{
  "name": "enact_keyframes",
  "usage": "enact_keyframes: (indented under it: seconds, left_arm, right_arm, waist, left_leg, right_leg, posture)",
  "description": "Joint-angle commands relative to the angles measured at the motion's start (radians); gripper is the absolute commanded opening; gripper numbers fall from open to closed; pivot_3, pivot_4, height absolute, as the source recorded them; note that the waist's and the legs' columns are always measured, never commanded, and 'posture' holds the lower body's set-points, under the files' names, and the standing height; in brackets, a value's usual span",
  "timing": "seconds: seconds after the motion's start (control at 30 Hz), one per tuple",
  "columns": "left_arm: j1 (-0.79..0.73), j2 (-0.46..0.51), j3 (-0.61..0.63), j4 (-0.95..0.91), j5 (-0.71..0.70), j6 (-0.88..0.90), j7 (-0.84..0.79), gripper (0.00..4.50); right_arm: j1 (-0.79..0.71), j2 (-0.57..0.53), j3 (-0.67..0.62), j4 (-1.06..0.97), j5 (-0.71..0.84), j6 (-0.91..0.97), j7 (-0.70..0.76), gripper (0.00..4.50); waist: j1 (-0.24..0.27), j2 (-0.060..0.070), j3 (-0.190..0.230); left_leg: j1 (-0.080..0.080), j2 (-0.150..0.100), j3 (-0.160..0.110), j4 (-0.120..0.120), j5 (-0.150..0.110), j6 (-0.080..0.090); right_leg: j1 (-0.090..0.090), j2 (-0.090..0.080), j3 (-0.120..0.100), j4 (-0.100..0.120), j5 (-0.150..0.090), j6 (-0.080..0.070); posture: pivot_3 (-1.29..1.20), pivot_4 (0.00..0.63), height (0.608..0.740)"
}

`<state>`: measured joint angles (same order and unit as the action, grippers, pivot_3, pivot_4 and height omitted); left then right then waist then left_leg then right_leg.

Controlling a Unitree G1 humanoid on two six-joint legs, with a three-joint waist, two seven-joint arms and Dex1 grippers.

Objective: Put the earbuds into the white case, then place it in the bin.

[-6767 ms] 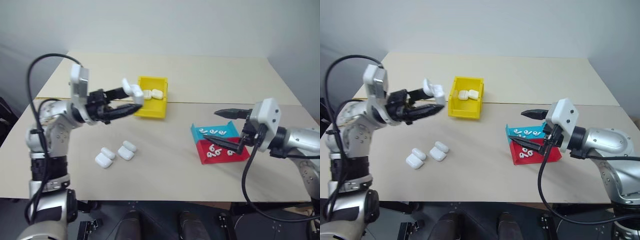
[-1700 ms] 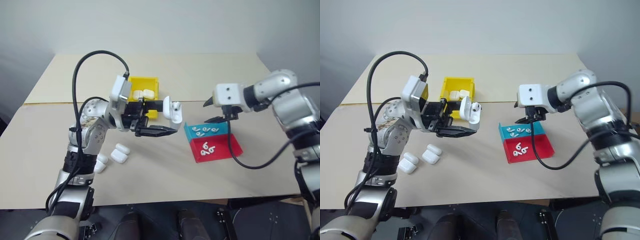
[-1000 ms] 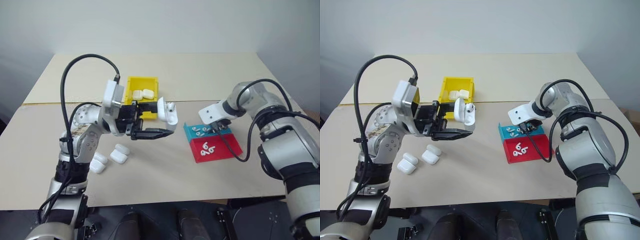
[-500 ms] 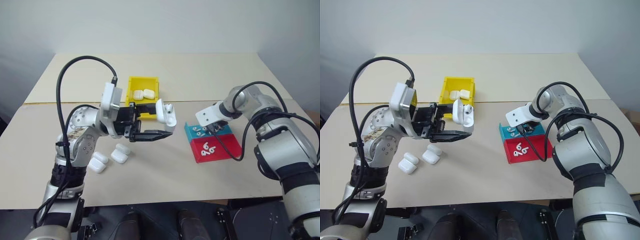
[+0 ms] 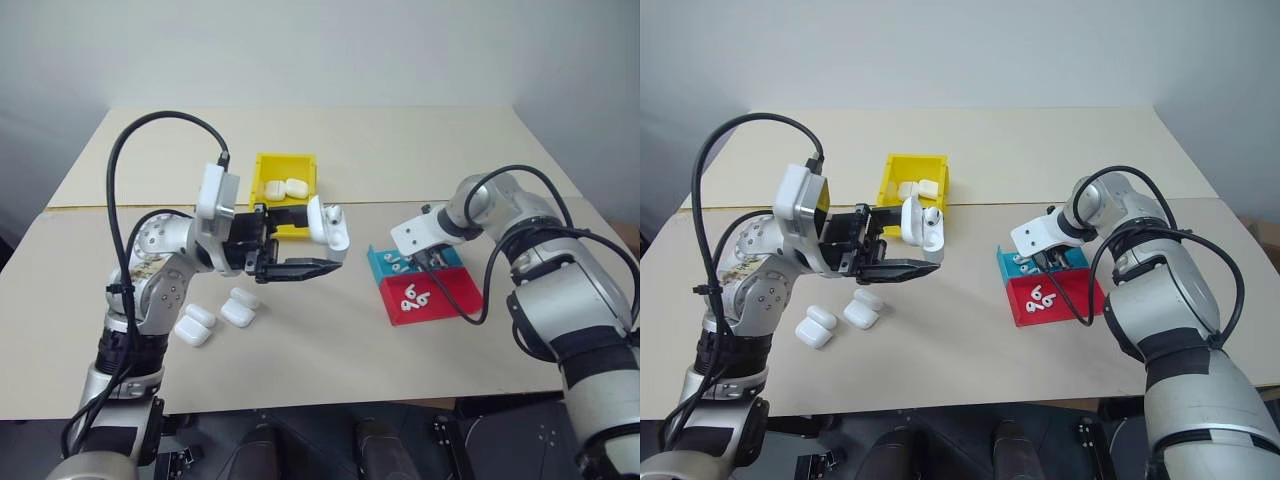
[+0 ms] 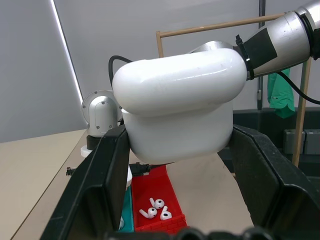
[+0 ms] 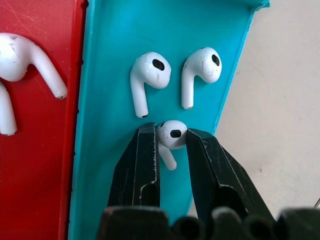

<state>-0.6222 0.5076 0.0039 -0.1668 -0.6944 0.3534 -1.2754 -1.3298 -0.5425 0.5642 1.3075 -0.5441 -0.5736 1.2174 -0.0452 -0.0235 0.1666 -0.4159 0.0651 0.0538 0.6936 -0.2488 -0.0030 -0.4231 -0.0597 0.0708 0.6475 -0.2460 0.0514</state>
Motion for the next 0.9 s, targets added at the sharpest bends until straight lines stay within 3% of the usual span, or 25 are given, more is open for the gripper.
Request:
enact_keyframes:
  seconds: [0.03, 0.13, 0.27, 0.33, 0.43, 0.53, 0.6, 0.77, 0.9]
  left_arm:
    - [-0.016, 0.005, 0.016, -0.018, -0.019, -0.002, -0.003, 2.76]
    - [-0.03, -0.001, 0.008, 0.001, -0.021, -0.001, -0.016, 2.76]
    - [-0.054, -0.02, -0.007, 0.032, -0.017, -0.008, -0.034, 2.76]
    - [-0.069, -0.033, -0.015, 0.048, -0.012, -0.012, -0.041, 2.76]
    - [-0.095, -0.048, -0.017, 0.081, -0.009, -0.015, -0.057, 2.76]
    - [-0.116, -0.053, -0.021, 0.118, 0.001, -0.022, -0.076, 2.76]
    - [-0.128, -0.052, -0.021, 0.138, 0.001, -0.02, -0.092, 2.76]
    - [-0.166, -0.062, -0.034, 0.187, 0.014, -0.023, -0.124, 2.76]
    - [-0.191, -0.081, -0.041, 0.207, 0.02, -0.023, -0.136, 2.76]
  right_arm:
    - [-0.015, -0.016, -0.061, -0.005, 0.043, 0.031, 0.004, 0.61]
    - [-0.041, -0.048, -0.146, -0.033, 0.126, 0.061, 0.069, 0.61]
    - [-0.024, -0.106, -0.303, -0.154, 0.326, 0.147, 0.278, 0.61]
    - [0.032, -0.139, -0.391, -0.305, 0.459, 0.267, 0.371, 0.61]
    - [0.199, -0.196, -0.511, -0.707, 0.727, 0.654, 0.388, 0.61]
    - [0.387, -0.222, -0.686, -1.131, 1.045, 1.099, 0.258, 0.61]
    - [0.475, -0.202, -0.781, -1.324, 1.209, 1.286, 0.124, 0.61]
    - [0.595, -0.089, -0.923, -1.621, 1.535, 1.506, -0.206, 0.61]
    - [0.63, -0.012, -0.936, -1.746, 1.725, 1.552, -0.424, 0.61]
  waist:
    - [0.0, 0.0, 0.0]
    - [0.0, 0.0, 0.0]
    - [0.005, 0.001, 0.001]
    - [0.008, 0.001, 0.001]
    - [0.014, 0.001, 0.001]
    - [0.03, 0.002, 0.001]
    - [0.032, 0.002, 0.001]
    - [0.032, 0.002, 0.001]
    - [0.032, 0.002, 0.001]
  left_leg:
    - [0.0, 0.0, 0.0, 0.0, 0.0, 0.0]
    - [0.0, 0.0, 0.0, 0.0, 0.0, 0.0]
    - [0.0, 0.0, 0.0, 0.0, 0.0, 0.0]
    - [0.0, 0.0, 0.0, 0.0, 0.0, 0.0]
    - [0.0, 0.001, -0.001, 0.0, 0.0, 0.0]
    - [-0.001, 0.001, -0.002, 0.0, 0.0, 0.001]
    - [-0.001, 0.0, -0.001, 0.0, 0.0, 0.001]
    - [0.0, 0.0, -0.002, 0.0, 0.0, 0.001]
    - [0.0, 0.0, -0.002, 0.0, 0.0, 0.001]
  right_leg:
    - [0.0, 0.0, 0.0, 0.0, 0.0, 0.0]
    - [0.0, 0.0, 0.0, 0.0, 0.0, 0.0]
    - [0.001, 0.0, 0.0, 0.0, 0.0, 0.0]
    - [0.0, 0.0, 0.0, 0.0, 0.0, 0.0]
    - [0.002, 0.0, -0.001, 0.0, 0.0, 0.0]
    - [0.001, 0.0, -0.002, 0.0, 0.0, 0.0]
    - [0.001, 0.0, -0.001, 0.001, 0.0, 0.0]
    - [0.002, 0.001, -0.001, 0.0, 0.0, 0.0]
    - [0.001, 0.0, -0.001, 0.0, 0.0, 0.0]
  posture:
    - [0.0, 0.15, 0.74]
    - [0.0, 0.15, 0.74]
    - [0.0, 0.15, 0.74]
    - [0.0, 0.15, 0.74]
    - [0.0, 0.15, 0.74]
    - [0.0, 0.15, 0.74]
    - [0.0, 0.15, 0.74]
    - [0.0, 0.15, 0.74]
    - [0.0, 0.15, 0.74]
